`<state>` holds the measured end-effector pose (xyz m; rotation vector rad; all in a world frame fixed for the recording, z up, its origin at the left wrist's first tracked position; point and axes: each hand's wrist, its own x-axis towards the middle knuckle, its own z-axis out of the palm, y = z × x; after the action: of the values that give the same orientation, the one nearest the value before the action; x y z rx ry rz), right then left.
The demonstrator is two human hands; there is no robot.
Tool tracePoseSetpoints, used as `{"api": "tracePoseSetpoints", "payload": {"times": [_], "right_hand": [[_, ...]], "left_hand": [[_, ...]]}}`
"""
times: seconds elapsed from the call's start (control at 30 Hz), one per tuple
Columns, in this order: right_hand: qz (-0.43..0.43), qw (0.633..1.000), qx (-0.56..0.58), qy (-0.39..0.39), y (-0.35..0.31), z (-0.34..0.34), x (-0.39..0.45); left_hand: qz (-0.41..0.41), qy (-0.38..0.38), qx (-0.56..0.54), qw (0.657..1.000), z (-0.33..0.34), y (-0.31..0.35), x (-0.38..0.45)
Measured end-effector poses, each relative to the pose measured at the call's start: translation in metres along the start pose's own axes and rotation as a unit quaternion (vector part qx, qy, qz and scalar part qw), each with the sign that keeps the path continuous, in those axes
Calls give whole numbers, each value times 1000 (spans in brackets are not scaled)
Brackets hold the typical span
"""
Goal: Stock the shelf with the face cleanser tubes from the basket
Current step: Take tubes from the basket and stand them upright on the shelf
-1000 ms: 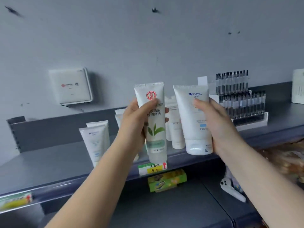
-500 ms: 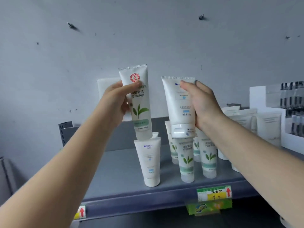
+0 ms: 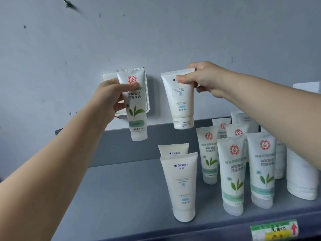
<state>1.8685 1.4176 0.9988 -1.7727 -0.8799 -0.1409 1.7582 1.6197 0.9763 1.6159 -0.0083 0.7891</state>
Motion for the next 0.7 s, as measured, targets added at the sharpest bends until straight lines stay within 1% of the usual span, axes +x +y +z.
{"api": "tracePoseSetpoints", "payload": {"times": [0.13, 0.27, 0.53, 0.7], "right_hand": [[11, 994, -103, -48, 13, 12, 22], [11, 983, -159, -95, 22, 19, 37], [26, 952, -243, -183, 46, 35, 58], [38, 934, -282, -214, 62, 48, 60]], "left_hand": [[-18, 6, 15, 1000, -7, -18, 19], [-21, 13, 32, 999, -11, -31, 34], [-33, 9, 50, 998, -10, -50, 54], [-34, -8, 61, 998, -10, -59, 61]]}}
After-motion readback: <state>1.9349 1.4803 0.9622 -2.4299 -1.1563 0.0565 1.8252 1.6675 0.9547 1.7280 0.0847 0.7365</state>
